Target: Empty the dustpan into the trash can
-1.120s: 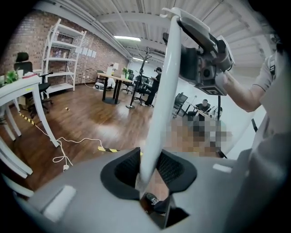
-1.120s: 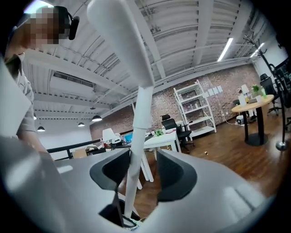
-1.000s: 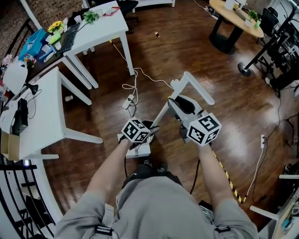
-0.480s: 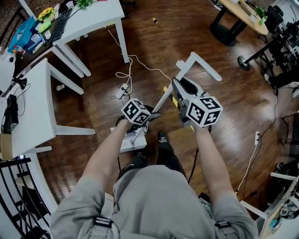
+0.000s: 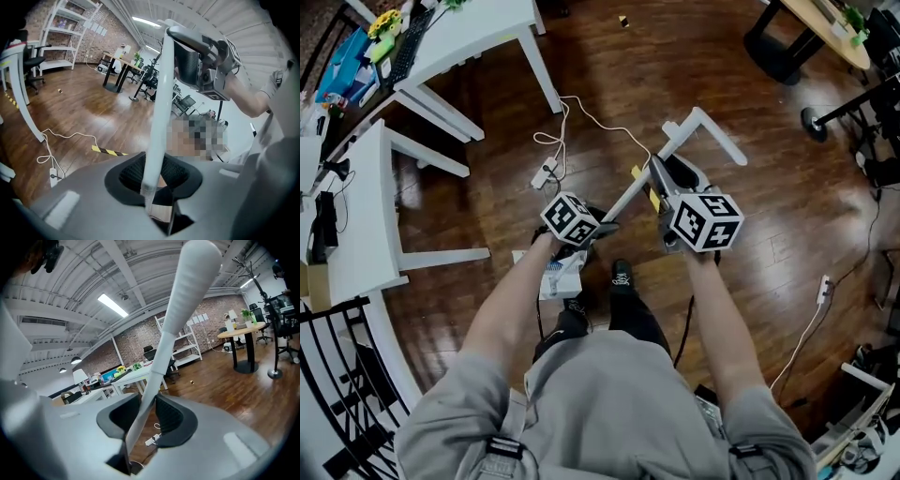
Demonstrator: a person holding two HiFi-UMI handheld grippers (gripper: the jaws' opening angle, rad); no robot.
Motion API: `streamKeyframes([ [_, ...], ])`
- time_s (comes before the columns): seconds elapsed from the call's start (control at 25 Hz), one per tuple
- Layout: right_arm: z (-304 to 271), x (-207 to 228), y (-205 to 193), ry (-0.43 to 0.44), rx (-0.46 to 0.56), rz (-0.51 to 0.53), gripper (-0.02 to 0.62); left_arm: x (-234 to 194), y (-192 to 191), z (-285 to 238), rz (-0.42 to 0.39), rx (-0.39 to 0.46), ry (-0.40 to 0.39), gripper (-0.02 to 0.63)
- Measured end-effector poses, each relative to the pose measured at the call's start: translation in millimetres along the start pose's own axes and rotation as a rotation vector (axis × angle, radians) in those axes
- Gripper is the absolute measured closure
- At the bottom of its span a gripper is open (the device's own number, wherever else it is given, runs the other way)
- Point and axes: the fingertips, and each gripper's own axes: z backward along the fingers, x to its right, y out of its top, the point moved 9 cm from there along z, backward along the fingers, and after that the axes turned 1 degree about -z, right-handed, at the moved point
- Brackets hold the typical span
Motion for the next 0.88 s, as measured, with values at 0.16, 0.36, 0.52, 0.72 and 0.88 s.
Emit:
streamKeyframes([
  [0.16,-10.8,21.9,-0.4,-0.001,-0.034,-0.013,0.488,-11.0,8.0,-10.1,0.023,-0.015,0.022,0.517],
  [0.36,-22.3,36.5,0.0,0.002,-0.068,0.001,0.483,-19.1,11.7,-16.4,0.051,-0.012,0.038,0.518],
  [0.52,-32.0,46.3,1.5,0.005,-0.079,-0.012,0.483,-24.4,16.0,-20.7,0.06,-0.014,0.056,0.52],
  [0.72,-43.5,54.9,6.0,-0.021,-0.088,-0.062,0.486,-28.0,24.2,-21.1,0.061,-0.025,0.028,0.526],
  [0.88,-49.5,71.0,11.8,-0.058,-0.107,-0.107,0.486,-27.8,35.2,-23.9,0.061,-0.019,0.009,0.532],
])
